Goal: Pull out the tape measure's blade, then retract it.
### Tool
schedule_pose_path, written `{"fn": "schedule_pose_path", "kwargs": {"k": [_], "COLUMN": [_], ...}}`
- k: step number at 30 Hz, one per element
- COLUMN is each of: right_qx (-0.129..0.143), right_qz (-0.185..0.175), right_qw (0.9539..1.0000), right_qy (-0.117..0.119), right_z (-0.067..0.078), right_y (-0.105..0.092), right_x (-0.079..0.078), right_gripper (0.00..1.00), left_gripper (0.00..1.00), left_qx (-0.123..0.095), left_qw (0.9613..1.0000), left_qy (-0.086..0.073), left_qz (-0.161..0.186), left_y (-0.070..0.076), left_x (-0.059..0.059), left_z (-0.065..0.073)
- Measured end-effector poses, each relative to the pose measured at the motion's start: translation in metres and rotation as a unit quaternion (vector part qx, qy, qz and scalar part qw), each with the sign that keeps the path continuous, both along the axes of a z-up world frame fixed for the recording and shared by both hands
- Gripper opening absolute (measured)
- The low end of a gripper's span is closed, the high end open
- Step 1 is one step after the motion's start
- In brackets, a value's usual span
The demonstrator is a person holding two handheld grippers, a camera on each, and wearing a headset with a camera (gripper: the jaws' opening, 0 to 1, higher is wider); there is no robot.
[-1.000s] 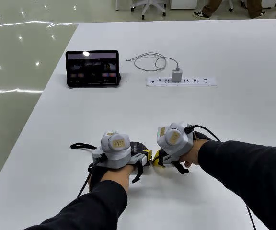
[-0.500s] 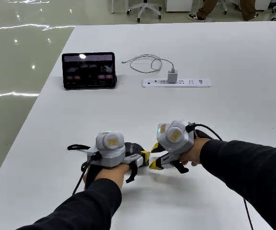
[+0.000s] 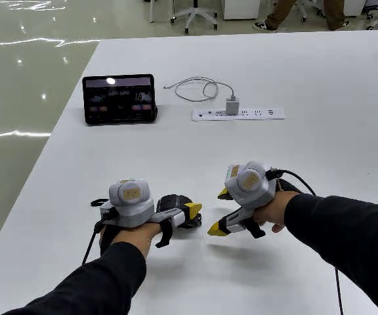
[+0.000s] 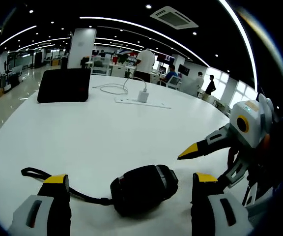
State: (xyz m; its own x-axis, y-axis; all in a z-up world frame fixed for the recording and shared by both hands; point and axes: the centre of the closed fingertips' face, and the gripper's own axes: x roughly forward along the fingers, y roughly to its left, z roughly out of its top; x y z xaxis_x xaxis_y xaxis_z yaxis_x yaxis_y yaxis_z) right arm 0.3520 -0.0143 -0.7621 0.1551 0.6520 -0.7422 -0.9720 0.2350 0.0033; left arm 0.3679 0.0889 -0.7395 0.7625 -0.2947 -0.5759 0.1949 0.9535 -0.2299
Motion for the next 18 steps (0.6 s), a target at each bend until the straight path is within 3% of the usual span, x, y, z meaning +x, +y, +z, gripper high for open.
{"fn": "schedule_pose_path", "kwargs": {"k": [1,2,4,5,7,9,18], "right_qx": [0.004,0.009,0.013,0.02,0.027,0.036,0.067], "right_qz": [-0.011,-0.019,-0.029,-0.04,-0.05,-0.065,-0.122], "right_qw": [0.9999,0.9998,0.9995,0.999,0.9983,0.9971,0.9902], "right_qy": [0.0,0.003,0.002,-0.006,-0.012,-0.017,-0.01], "right_z": [0.001,0.002,0.005,0.008,0.012,0.015,0.02], "right_y": [-0.001,-0.002,-0.005,-0.007,-0.013,-0.017,-0.049], "right_x": [0.001,0.001,0.001,0.004,0.005,0.007,0.007], "right_gripper": [0.59,0.61,0.66,0.68,0.69,0.72,0.88], "left_gripper": [1.0,1.0,1.0,1.0,1.0,1.0,1.0], "left_qx": [-0.003,-0.028,-0.018,-0.005,0.012,0.017,0.039], "left_qw": [0.9999,0.9992,0.9991,0.9981,0.9968,0.9951,0.9896], "left_qy": [-0.003,-0.001,-0.002,-0.02,-0.021,-0.034,-0.045], "left_qz": [-0.01,-0.027,-0.038,-0.058,-0.077,-0.091,-0.131], "left_y": [-0.002,-0.01,-0.01,-0.011,-0.011,-0.011,0.0], "left_x": [-0.001,-0.004,-0.007,-0.006,-0.01,-0.011,-0.018], "left_z": [0.001,0.003,0.004,0.008,0.008,0.013,0.017]}}
